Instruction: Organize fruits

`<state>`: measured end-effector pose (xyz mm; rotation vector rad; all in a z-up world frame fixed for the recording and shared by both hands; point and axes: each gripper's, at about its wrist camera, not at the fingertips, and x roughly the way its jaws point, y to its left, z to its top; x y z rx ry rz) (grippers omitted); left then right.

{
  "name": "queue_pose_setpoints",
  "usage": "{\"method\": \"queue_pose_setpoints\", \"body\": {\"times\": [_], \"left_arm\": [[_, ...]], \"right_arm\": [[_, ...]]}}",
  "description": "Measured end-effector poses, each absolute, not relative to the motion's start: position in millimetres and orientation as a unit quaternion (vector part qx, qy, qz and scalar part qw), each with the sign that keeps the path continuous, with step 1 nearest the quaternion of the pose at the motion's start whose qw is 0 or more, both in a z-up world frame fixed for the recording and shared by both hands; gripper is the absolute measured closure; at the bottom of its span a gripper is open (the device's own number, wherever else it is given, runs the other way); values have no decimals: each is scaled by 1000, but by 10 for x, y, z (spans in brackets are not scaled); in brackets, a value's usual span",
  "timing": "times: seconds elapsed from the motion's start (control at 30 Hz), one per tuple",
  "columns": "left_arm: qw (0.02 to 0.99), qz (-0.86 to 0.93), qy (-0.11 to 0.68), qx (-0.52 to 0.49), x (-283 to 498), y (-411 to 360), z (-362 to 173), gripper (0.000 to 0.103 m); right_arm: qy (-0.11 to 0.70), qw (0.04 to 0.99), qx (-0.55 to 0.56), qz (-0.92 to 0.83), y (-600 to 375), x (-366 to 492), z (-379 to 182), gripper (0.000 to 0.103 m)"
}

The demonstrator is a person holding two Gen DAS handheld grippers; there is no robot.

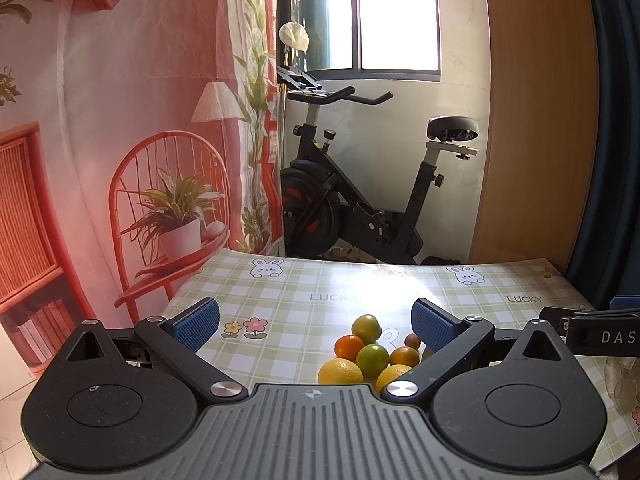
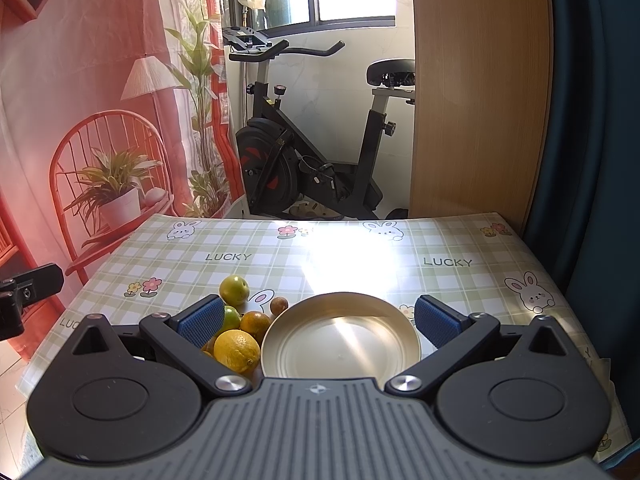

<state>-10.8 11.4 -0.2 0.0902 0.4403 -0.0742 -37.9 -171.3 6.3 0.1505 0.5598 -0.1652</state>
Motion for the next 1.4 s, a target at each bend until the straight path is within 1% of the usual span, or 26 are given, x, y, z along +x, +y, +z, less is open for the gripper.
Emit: {"method": "queue_pose_setpoints", "body": {"times": [0.23,0.4,0.47,0.57,0.7,0.97,1.13,1.4], "left_arm": [[974,-21,218,54,-2,160,-88,0],[978,-6,194,73,154,152,-244,1],[977,-7,200,80,248,143,-318,1],[979,-29,194,63,364,196,-448,6],[979,-60,193,37,461,248,-649,6],[965,-60,254,4,593,375,-1060,7],[966,-37,254,38,592,346,-1132,8],[956,-47,289,29,630,381,-1242,8]], "right_arm": [[272,955,80,-81,-1727,-364,-5,0],[247,965,71,-61,-1723,-290,-122,0],[242,966,68,-62,-1717,-191,-200,0],[215,972,90,-38,-1731,-81,-336,0],[181,976,119,16,-1706,53,-514,0],[243,966,83,31,-1445,291,-921,0],[256,964,71,17,-1449,228,-1117,0],[275,960,47,26,-1392,201,-1279,1]]}}
